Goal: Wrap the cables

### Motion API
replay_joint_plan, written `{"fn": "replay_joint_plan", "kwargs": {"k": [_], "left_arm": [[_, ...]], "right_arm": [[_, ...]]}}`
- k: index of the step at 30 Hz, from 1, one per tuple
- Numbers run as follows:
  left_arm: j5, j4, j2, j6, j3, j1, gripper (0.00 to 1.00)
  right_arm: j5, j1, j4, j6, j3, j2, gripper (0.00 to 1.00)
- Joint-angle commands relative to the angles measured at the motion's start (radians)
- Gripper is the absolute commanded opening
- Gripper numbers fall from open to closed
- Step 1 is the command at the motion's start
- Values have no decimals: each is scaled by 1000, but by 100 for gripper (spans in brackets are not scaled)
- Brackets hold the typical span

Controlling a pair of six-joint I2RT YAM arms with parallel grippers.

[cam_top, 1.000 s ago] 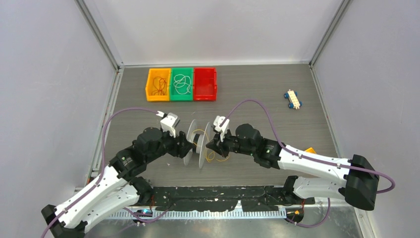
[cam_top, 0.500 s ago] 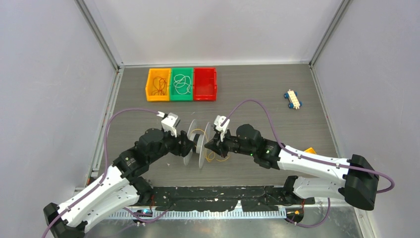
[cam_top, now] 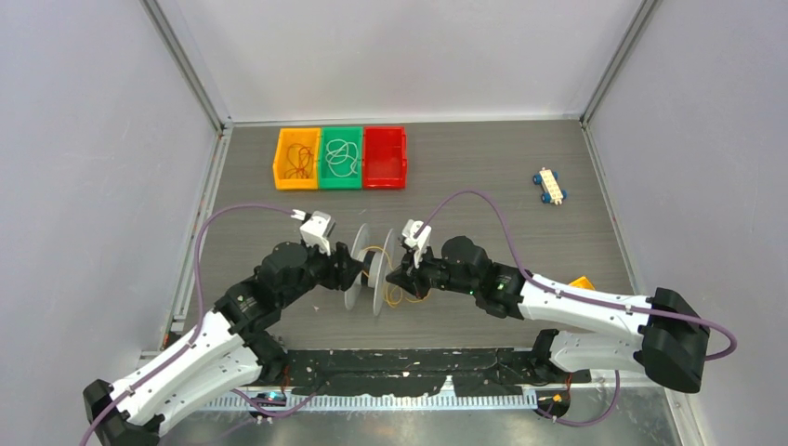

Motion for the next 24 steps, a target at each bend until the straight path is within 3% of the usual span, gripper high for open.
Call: {"fn": "replay_joint_plan", "kwargs": {"k": [1,12,22,24], "left_arm": [[-24,72,0,-9,-1,4,57],[-25,124,0,-2,-32,3,58],[-19,125,13,4,-19,3,30],[-20,125,17,7,-14,3,19]], "right_arm": [[2,2,72,24,1,3,6],[3,3,95,72,4,25,5],[9,2,89,85,-7,22,5],[8,2,81,87,-4,22,5]]}}
